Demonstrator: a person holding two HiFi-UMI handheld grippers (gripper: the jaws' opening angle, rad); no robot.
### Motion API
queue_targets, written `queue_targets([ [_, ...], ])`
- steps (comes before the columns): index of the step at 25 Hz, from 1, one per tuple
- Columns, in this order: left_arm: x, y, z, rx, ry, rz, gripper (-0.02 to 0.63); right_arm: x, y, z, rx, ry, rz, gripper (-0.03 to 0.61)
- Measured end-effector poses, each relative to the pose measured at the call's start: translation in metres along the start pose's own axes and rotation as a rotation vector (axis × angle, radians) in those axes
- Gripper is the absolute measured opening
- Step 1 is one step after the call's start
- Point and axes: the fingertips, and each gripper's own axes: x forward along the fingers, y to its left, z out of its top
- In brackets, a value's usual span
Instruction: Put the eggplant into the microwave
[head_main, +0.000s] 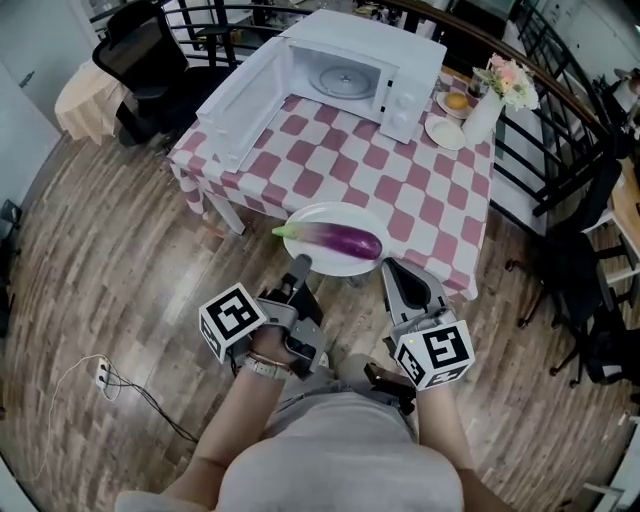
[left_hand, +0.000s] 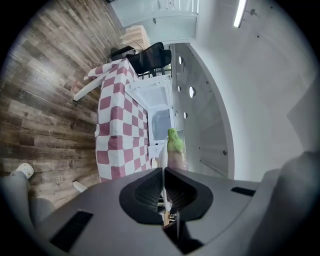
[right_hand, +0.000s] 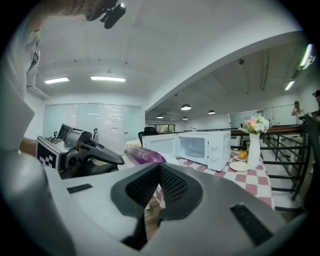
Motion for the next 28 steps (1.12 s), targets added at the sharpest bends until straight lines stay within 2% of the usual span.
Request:
queue_targets([
  [12, 0.024, 0.001, 0.032, -0.024, -0.010, -0.013, 0.014, 0.031, -0.012, 0.005, 0.008, -0.007, -0.027, 0.025],
  [20, 0.048, 0.000, 0.055, 0.009, -0.019, -0.002, 0.014, 0.061, -0.023, 0.000, 0.022, -0.015, -0.013, 0.025],
  [28, 0.089, -0.002, 0.081, 0.008, -0.006, 0.012, 0.014, 0.100, -0.048, 0.009, 0.033, -0.021, -0.026, 0.025],
])
